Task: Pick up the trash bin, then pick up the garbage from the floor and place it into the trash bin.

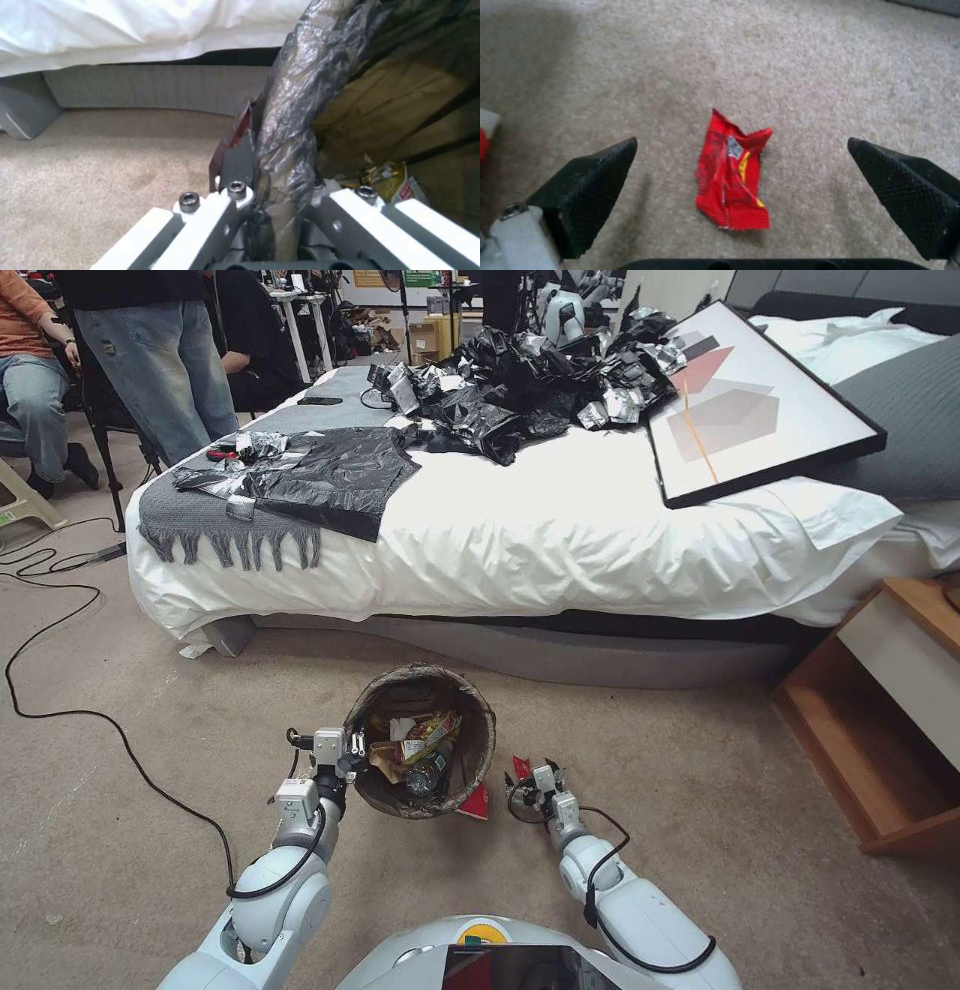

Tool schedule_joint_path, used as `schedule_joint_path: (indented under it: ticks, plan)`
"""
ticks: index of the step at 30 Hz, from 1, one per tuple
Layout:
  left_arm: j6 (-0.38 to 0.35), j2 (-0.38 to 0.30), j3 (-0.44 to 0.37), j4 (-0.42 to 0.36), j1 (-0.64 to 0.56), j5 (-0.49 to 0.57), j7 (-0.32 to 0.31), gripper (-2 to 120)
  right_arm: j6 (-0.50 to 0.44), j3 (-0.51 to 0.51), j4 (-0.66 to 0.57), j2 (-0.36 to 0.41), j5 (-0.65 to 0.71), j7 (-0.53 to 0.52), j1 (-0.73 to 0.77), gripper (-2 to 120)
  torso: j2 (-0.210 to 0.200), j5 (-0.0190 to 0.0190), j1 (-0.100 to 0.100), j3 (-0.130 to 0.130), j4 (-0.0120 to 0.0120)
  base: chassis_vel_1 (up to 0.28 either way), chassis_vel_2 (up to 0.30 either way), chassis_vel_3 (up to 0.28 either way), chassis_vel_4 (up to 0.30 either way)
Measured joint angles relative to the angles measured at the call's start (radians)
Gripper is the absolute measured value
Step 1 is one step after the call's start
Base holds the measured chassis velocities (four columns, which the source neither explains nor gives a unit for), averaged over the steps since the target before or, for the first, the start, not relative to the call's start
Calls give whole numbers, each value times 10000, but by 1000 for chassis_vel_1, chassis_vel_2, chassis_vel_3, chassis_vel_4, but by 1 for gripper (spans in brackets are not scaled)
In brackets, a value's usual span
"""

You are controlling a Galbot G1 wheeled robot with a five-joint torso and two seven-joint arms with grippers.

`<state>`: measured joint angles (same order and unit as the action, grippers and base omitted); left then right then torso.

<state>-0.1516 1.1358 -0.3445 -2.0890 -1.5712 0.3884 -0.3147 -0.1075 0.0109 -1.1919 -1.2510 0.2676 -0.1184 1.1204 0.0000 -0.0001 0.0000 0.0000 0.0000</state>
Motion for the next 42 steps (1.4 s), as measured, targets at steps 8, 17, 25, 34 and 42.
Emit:
schedule_joint_path:
  ticks: [8, 17, 25, 34, 42]
  plan:
    - [1, -14, -6, 5, 7, 4, 2, 3, -29, -102, 802, -222, 98, -7, -364, 100, 0, 0, 0, 0, 1, 0, 0, 0, 0]
    - [1, -42, 42, 41, 90, 34, -4, 3, -99, -131, 1328, -445, 176, 110, -585, 100, 0, 0, 0, 0, 0, 0, 0, 0, 0]
    - [1, -75, 14, 42, 85, 61, -11, 3, -125, -71, 1547, -635, -86, 193, -684, 100, 0, 0, 0, 0, 1, 0, 0, 0, 0]
    - [1, -63, 9, 41, 104, 70, -15, 3, -135, -96, 1865, -695, -202, 268, -752, 100, 0, 0, 0, 0, 0, 0, 0, 0, 0]
    - [1, -74, 18, 58, 148, 81, -20, 3, -290, -237, 2220, -735, -250, 396, -858, 96, 1, 4, 0, -1, 2, 0, 0, 0, 0]
